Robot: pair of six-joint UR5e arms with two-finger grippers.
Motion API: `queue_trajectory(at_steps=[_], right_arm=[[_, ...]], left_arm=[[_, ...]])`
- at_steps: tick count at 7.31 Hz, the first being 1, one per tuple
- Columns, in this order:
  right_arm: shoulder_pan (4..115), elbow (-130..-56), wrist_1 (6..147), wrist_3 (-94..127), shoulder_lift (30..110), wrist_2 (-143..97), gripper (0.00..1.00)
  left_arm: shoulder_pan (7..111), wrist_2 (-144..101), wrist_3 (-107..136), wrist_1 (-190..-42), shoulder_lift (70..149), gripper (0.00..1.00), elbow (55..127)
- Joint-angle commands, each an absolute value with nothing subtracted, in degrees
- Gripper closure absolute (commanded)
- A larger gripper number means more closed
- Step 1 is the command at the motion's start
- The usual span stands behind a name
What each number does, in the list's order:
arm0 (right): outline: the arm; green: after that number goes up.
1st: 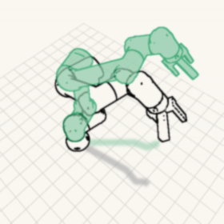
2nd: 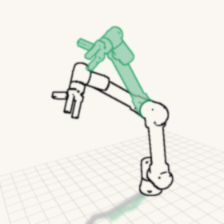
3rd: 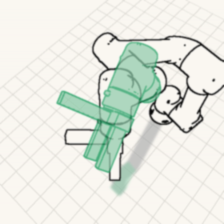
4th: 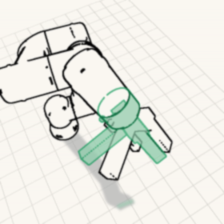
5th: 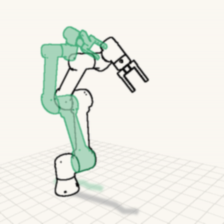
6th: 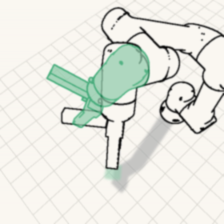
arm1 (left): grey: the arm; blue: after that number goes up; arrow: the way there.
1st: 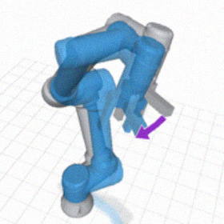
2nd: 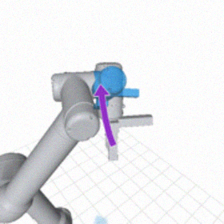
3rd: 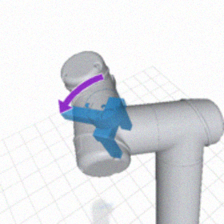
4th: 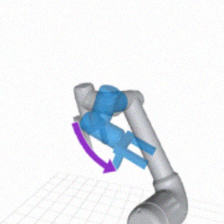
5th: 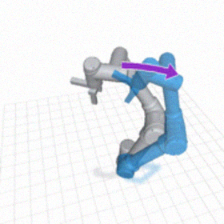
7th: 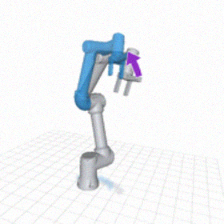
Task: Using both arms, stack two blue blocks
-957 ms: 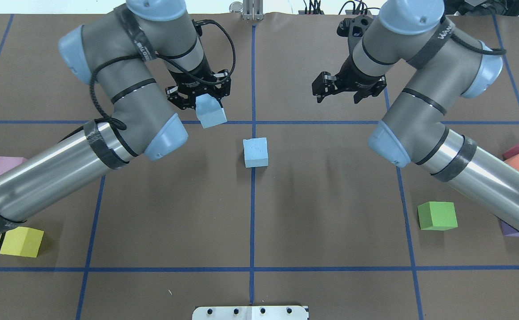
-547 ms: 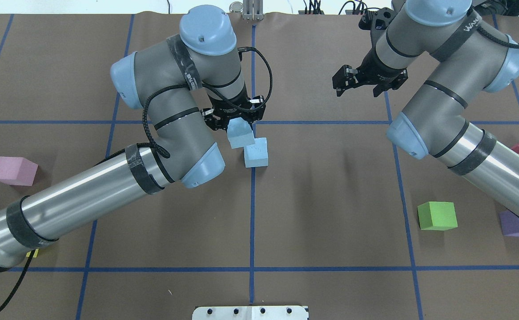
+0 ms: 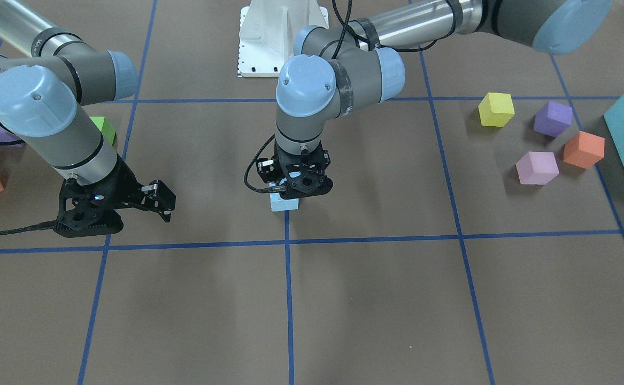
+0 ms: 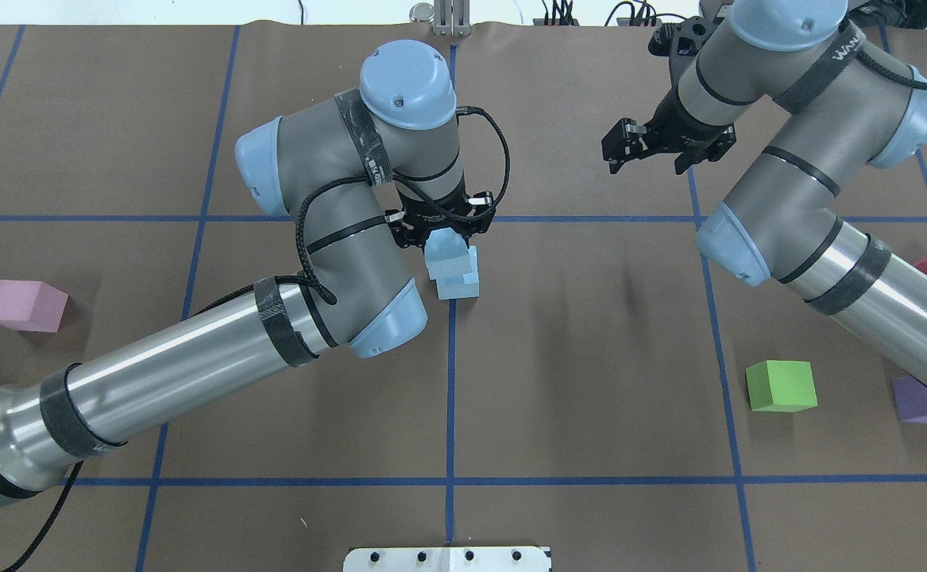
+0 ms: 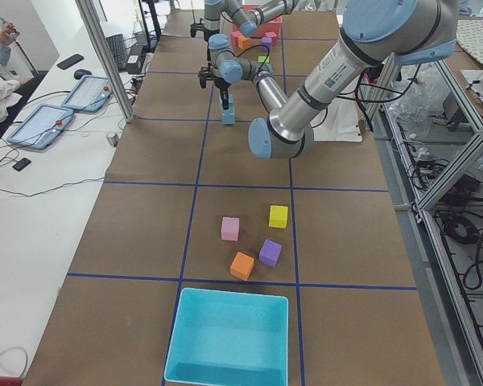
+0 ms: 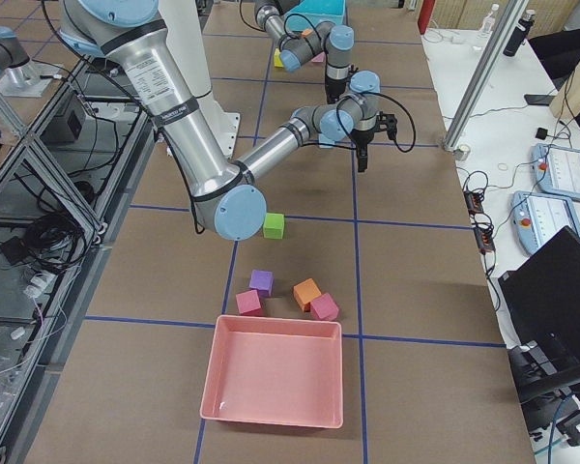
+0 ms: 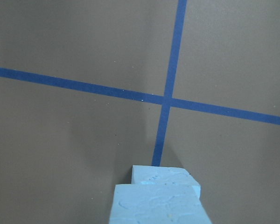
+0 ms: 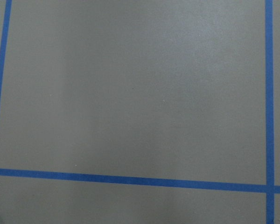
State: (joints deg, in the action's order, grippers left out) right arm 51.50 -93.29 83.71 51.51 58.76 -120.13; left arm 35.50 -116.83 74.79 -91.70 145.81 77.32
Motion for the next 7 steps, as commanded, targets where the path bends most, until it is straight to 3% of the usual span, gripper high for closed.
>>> queue_trajectory(at_steps=[1,7], right_arm=[[51.5,-93.25,83.5,51.5,59.5,-119.88,0.0],[51.33,-93.25,83.41,51.5,59.59,-117.95,0.0]], left_arm=[[35.33,-116.72,74.71,-92.28,145.9,0.47,76.82],[34.45,-116.19,74.62,-94.66,145.81,0.44,75.24]])
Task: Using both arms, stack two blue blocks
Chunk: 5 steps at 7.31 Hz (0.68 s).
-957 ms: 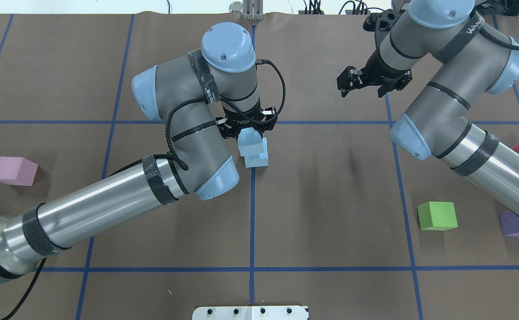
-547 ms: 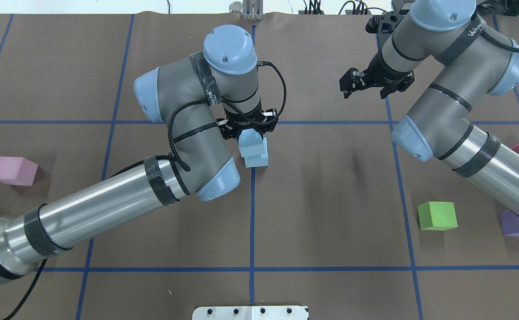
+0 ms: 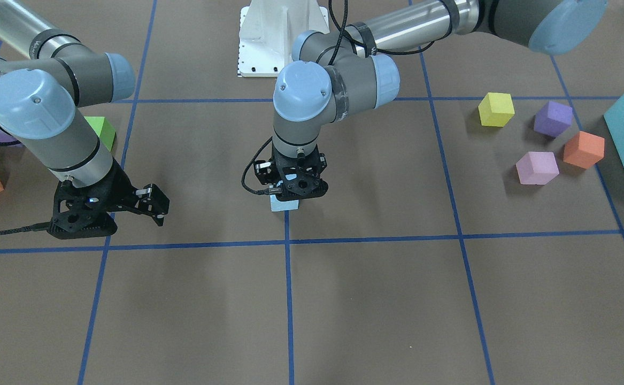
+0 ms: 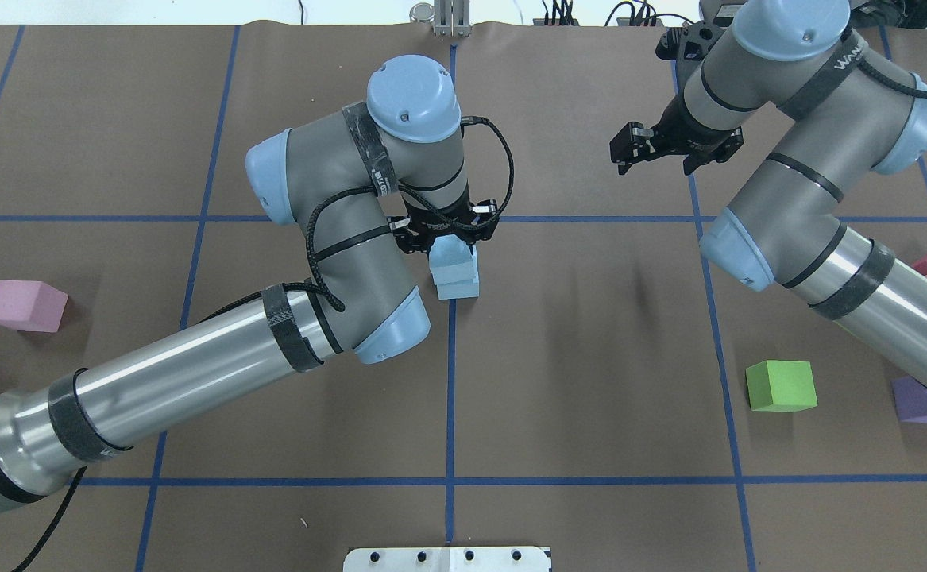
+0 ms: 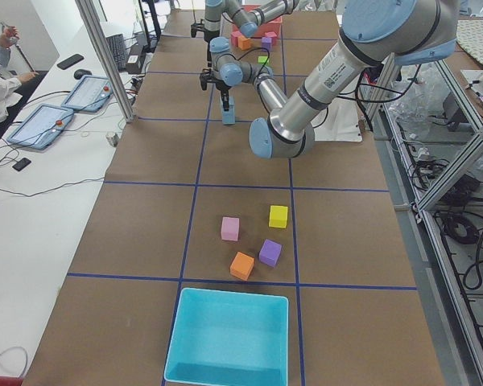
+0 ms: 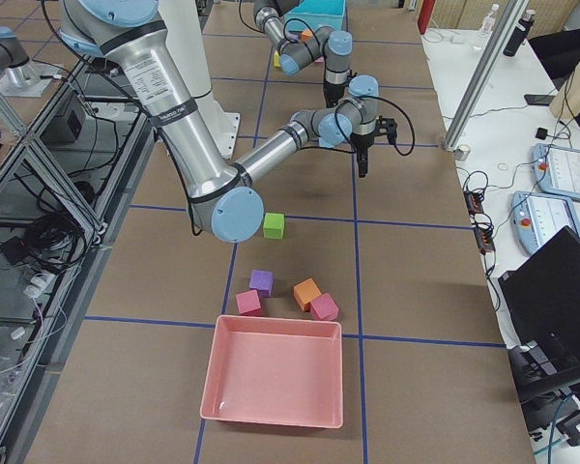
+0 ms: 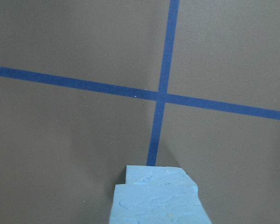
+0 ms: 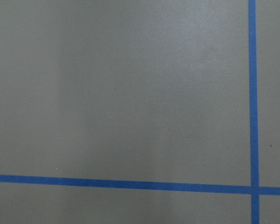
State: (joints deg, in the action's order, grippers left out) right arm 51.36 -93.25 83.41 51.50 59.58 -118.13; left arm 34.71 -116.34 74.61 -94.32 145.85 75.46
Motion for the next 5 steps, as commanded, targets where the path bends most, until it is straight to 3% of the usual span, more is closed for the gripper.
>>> queue_trajectory(at_steps=[1,2,3,5], right_arm=[[51.33,-93.25,83.41,51.5,59.68,-117.78,0.0],[51.24,-93.25,83.23,51.5,59.94,-117.25,0.0],[51.15,-93.25,83.15,51.5,59.94,-116.9,0.0],[51.24,-94.39,82.88,50.98,60.73,-116.2,0.0]], left_arm=[[34.37,-116.19,74.62,-94.66,145.81,0.42,75.32],[34.28,-116.19,74.53,-94.66,145.81,0.31,75.32],[34.19,-114.28,74.36,-94.75,145.81,0.02,75.67],[34.28,-114.17,74.36,-94.66,145.81,0.0,76.29]])
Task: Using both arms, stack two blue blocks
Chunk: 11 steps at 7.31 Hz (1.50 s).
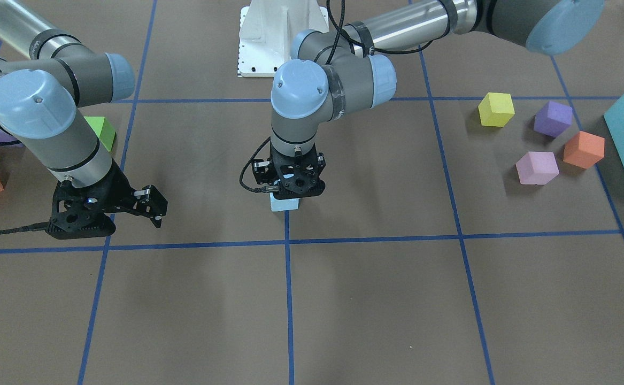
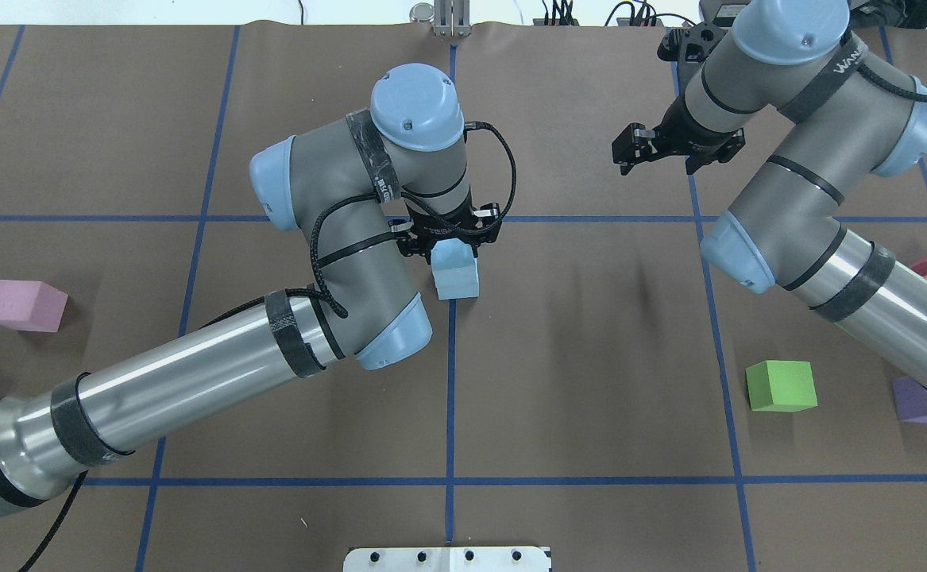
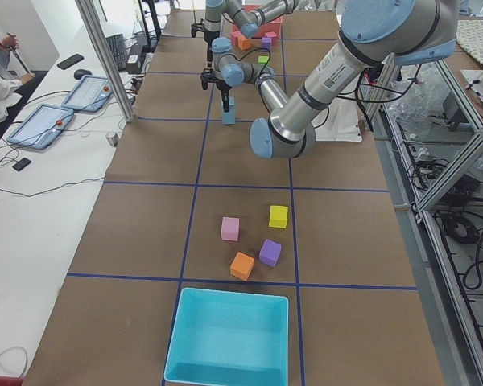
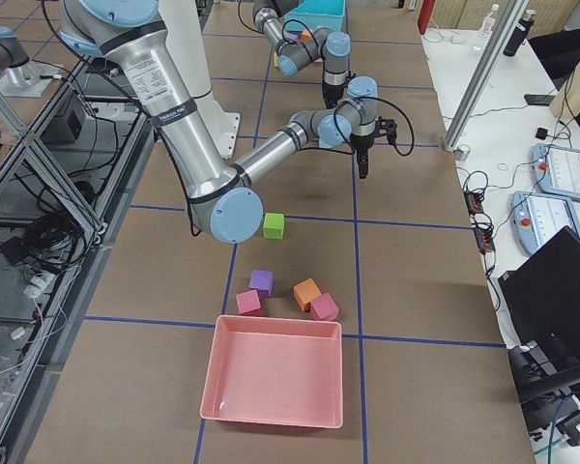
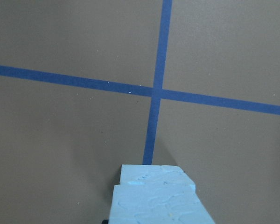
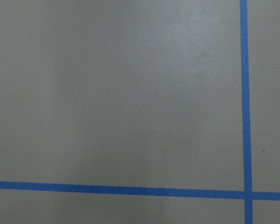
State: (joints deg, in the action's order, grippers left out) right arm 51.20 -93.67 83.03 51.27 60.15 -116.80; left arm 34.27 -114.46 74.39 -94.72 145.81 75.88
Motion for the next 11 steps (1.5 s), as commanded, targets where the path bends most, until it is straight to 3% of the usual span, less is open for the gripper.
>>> queue_trajectory(at_steps=[1,4,7,11], right_arm=[[51.15,-94.66,82.88,50.72,60.47,-116.37,0.0],[52.63,-96.93,83.05,50.71,61.6,-115.93,0.0],[59.9,-106.42,83.41,41.2,75.36,-118.29,0.0],[78.71,-106.26,83.85,26.79,88.64,-132.08,0.0]], left_arm=[[34.45,-114.26,74.36,-94.31,145.64,0.0,77.51],[41.54,-121.78,70.79,-93.17,140.39,0.0,85.31],[54.1,-125.76,47.37,-78.01,130.2,0.0,98.84],[72.12,-133.14,11.18,-77.61,111.67,0.0,100.46]])
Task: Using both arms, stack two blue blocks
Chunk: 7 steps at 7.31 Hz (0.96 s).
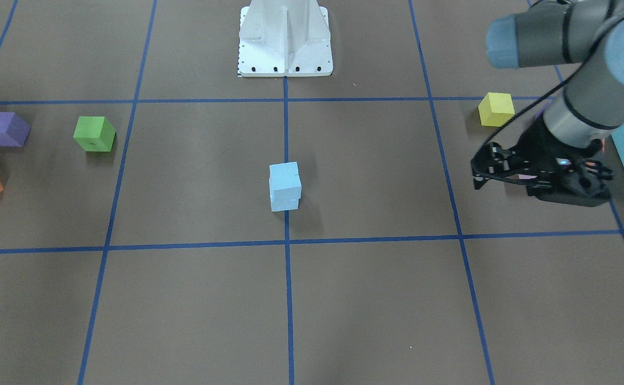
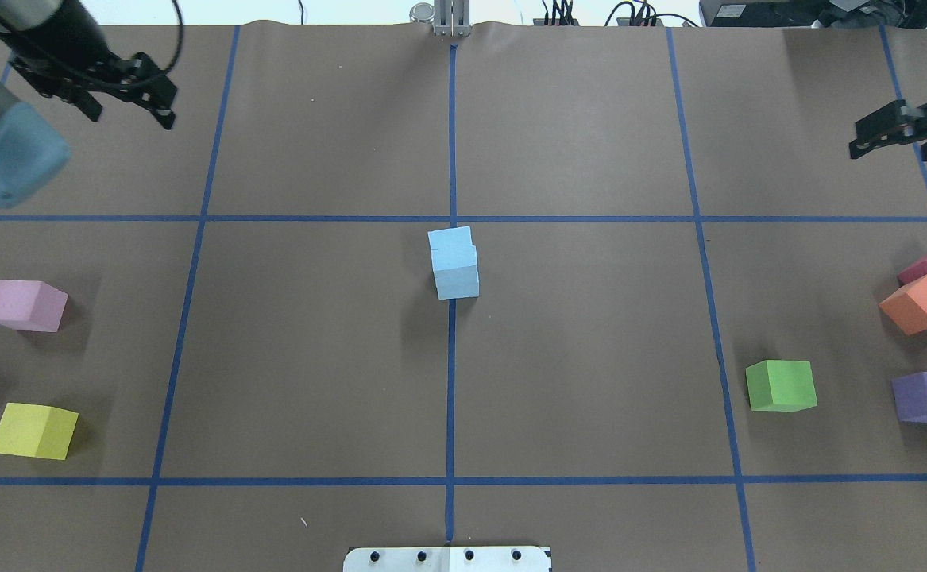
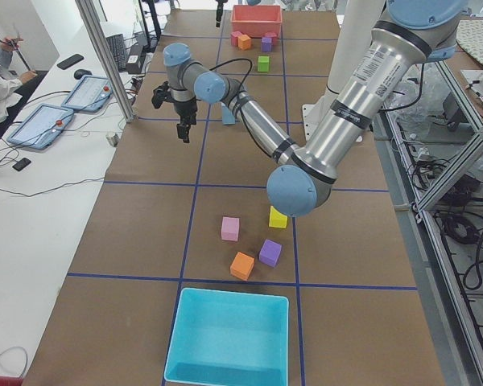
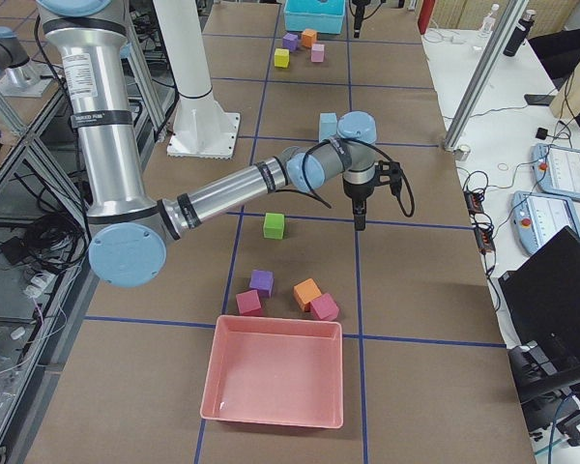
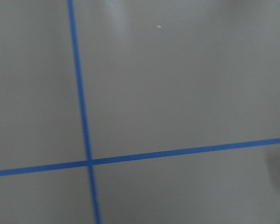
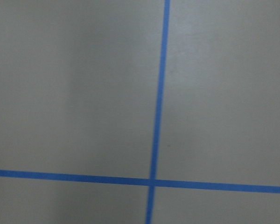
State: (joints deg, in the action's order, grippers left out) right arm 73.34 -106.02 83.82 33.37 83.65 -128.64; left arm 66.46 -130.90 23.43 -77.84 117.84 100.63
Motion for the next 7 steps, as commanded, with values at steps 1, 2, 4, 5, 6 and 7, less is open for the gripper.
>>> queue_trajectory(at_steps=[1,2,4,5,6,7], right_arm=[[80.84,-106.43,83.85,23.06,92.25,-132.19,0.0],[81.9,-106.52,83.76,22.77,94.81,-132.1,0.0],[83.66,-106.61,83.67,18.32,98.77,-132.19,0.0],[85.06,-106.7,83.5,15.5,100.96,-132.1,0.0],[85.69,-106.61,83.32,14.16,102.03,-132.01,0.0],[85.87,-106.61,83.32,13.28,102.82,-131.92,0.0]], left_arm=[[75.55,-133.24,6.9,-77.61,107.1,0.0,99.94],[77.93,-133.42,5.12,-78.39,102.27,0.0,99.76],[80.23,-133.59,0.8,-79.45,94.95,0.0,99.67],[80.33,-133.77,0.62,-80.06,90.66,0.0,99.75],[80.33,-133.77,0.62,-83.29,87.66,0.0,99.76],[80.25,-133.77,0.7,-86.71,84.76,0.0,99.58]])
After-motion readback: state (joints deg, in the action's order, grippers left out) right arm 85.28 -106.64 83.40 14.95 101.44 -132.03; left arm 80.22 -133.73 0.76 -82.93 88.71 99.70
